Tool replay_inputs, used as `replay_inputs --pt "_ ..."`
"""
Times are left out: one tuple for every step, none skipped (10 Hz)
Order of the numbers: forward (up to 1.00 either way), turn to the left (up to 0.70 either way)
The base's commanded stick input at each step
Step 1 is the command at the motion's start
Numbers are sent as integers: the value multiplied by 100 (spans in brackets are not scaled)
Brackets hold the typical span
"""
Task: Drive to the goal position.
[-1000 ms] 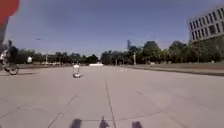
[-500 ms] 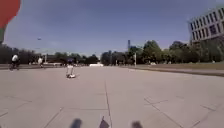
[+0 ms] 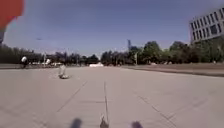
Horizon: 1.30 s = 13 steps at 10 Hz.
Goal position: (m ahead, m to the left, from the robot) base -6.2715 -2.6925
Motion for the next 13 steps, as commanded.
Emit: replay_inputs --pt "100 0" --pt "100 0" --pt "100 0" --pt "30 -70" --pt "0 -100" --pt "0 -100" --pt "0 -100" --pt "0 -100" --pt "0 -100" --pt "0 -100" --pt "0 -100" --pt "0 -100" --pt "0 -100"
